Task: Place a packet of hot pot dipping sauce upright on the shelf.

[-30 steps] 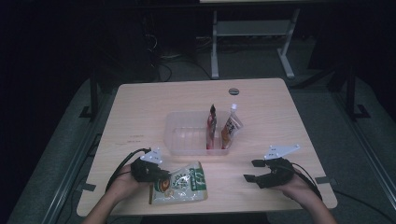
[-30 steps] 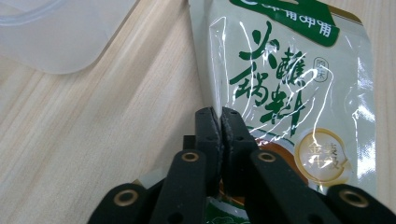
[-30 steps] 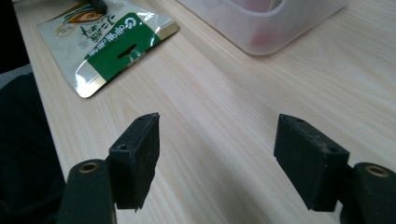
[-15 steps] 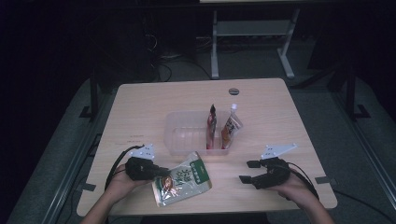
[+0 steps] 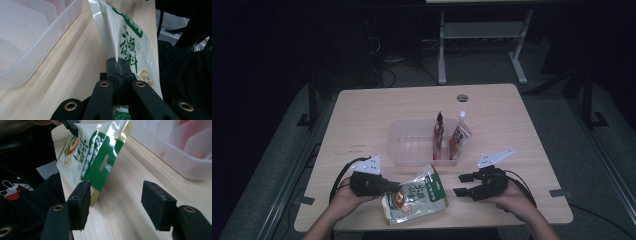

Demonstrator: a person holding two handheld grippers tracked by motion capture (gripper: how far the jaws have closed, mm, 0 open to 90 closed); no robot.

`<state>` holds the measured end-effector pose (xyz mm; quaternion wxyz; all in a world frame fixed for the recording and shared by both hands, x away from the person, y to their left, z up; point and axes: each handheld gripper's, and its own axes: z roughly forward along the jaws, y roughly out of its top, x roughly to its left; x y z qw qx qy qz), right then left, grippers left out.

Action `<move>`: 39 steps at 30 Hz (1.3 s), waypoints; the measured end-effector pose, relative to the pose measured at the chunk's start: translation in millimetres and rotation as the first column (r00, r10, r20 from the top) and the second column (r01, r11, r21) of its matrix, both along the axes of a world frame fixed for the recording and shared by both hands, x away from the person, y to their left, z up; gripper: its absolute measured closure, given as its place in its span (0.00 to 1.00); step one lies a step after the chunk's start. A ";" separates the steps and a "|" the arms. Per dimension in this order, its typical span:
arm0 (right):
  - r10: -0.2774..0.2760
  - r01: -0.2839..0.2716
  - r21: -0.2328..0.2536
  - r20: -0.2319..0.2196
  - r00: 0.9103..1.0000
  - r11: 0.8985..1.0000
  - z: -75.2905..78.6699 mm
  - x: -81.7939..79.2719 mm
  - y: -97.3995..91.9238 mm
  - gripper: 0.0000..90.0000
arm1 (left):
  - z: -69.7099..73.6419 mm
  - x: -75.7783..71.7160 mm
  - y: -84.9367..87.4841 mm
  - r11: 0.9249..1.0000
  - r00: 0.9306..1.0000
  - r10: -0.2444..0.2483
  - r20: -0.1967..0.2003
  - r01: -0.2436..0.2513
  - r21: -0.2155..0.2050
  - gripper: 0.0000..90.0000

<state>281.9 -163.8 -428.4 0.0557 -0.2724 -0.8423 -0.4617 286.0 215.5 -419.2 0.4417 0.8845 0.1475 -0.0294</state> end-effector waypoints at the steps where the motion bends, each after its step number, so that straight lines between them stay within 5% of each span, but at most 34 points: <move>1: 0.010 -0.010 0.004 0.000 1.000 1.000 0.2 1.0 2.4 0.47 | 0.9 -0.6 -0.8 1.000 1.000 -0.005 0.008 0.005 0.000 1.00; 14: 0.143 -0.138 0.094 -0.041 0.989 0.986 -2.9 18.8 40.2 0.56 | 11.6 -5.9 -1.3 0.997 0.999 0.006 0.035 -0.004 -0.071 1.00; 26: 0.189 -0.182 0.166 -0.022 0.982 0.969 5.2 17.2 45.9 0.91 | 10.8 -3.6 2.2 0.995 0.999 0.031 0.036 -0.027 -0.092 1.00; 34: 0.222 -0.224 0.125 0.033 0.974 0.966 8.7 12.9 50.2 1.00 | 9.0 -1.6 1.8 0.996 0.998 0.036 0.059 -0.032 -0.078 1.00; 39: 0.239 -0.240 0.143 0.025 0.971 0.960 10.7 12.0 50.2 1.00 | 8.8 -1.1 1.9 0.997 0.997 0.039 0.071 -0.033 -0.075 0.99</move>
